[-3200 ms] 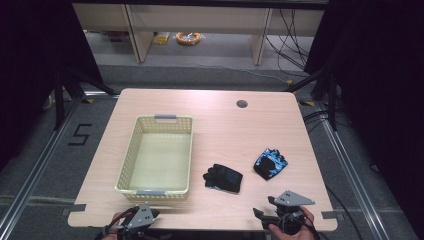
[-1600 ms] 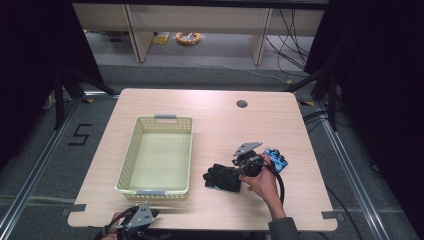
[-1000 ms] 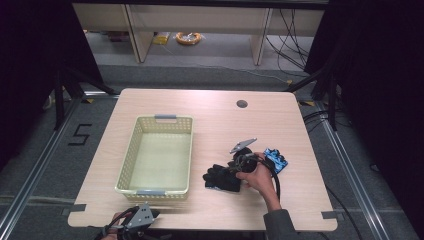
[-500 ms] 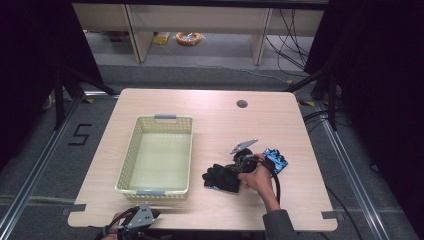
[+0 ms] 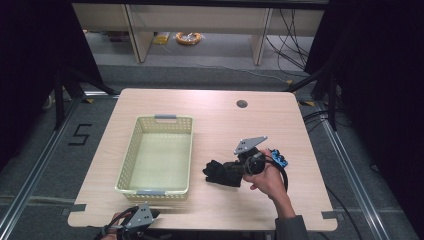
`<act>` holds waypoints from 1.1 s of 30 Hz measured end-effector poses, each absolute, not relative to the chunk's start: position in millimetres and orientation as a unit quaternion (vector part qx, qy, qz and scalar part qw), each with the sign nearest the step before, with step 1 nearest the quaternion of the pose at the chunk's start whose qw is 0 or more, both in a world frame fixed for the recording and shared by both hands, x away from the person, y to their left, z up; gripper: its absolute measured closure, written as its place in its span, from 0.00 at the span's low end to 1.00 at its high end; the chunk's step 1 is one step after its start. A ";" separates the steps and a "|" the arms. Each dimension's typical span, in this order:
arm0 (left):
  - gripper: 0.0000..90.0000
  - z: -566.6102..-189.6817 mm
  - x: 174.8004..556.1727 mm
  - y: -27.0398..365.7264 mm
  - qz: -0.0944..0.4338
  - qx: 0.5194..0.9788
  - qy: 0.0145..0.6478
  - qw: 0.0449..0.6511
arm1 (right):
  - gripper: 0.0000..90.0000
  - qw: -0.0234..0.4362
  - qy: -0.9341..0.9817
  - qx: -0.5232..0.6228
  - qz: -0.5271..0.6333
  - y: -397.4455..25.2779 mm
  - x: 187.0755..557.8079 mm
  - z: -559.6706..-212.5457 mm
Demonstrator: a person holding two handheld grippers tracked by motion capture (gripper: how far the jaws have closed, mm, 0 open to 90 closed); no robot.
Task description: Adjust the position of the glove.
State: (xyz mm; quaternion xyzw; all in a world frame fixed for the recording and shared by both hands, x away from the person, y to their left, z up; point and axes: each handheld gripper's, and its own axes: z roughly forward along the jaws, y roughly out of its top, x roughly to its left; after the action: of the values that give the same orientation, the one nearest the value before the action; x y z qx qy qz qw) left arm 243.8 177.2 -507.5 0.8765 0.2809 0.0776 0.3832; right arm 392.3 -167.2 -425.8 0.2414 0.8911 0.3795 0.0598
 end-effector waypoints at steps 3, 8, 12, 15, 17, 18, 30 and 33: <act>0.23 -507.5 243.7 177.1 0.078 0.877 0.281 0.383 | 1.00 0.058 0.892 0.228 0.385 -168.4 386.7 -418.3; 0.23 -507.5 243.0 177.8 0.077 0.876 0.287 0.380 | 1.00 0.056 0.892 0.205 0.398 -173.4 366.2 -407.1; 0.23 -507.5 243.1 177.5 0.078 0.875 0.288 0.381 | 1.00 0.044 0.894 0.201 0.398 -176.6 360.8 -409.9; 0.23 -507.7 243.4 177.7 0.078 0.876 0.287 0.381 | 1.00 0.035 0.895 0.199 0.398 -180.7 352.9 -417.4; 0.23 -507.7 243.5 177.7 0.078 0.876 0.287 0.381 | 1.00 0.030 0.896 0.197 0.396 -182.1 351.1 -418.8; 0.23 -507.6 243.5 177.8 0.077 0.876 0.286 0.380 | 1.00 0.028 0.898 0.192 0.394 -183.5 349.8 -420.5; 0.23 -508.0 242.7 176.0 0.079 0.877 0.284 0.379 | 1.00 0.012 0.920 0.205 0.334 -181.3 370.6 -451.9; 0.23 -507.9 243.2 176.8 0.081 0.879 0.282 0.376 | 1.00 0.018 0.926 0.205 0.317 -178.0 378.3 -458.3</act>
State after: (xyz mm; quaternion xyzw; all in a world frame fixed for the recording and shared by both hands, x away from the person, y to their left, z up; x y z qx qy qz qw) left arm 243.2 176.8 -507.9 0.8791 0.2817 0.0814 0.3756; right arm 378.3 -178.0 -458.3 0.2048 0.9260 0.3168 0.0185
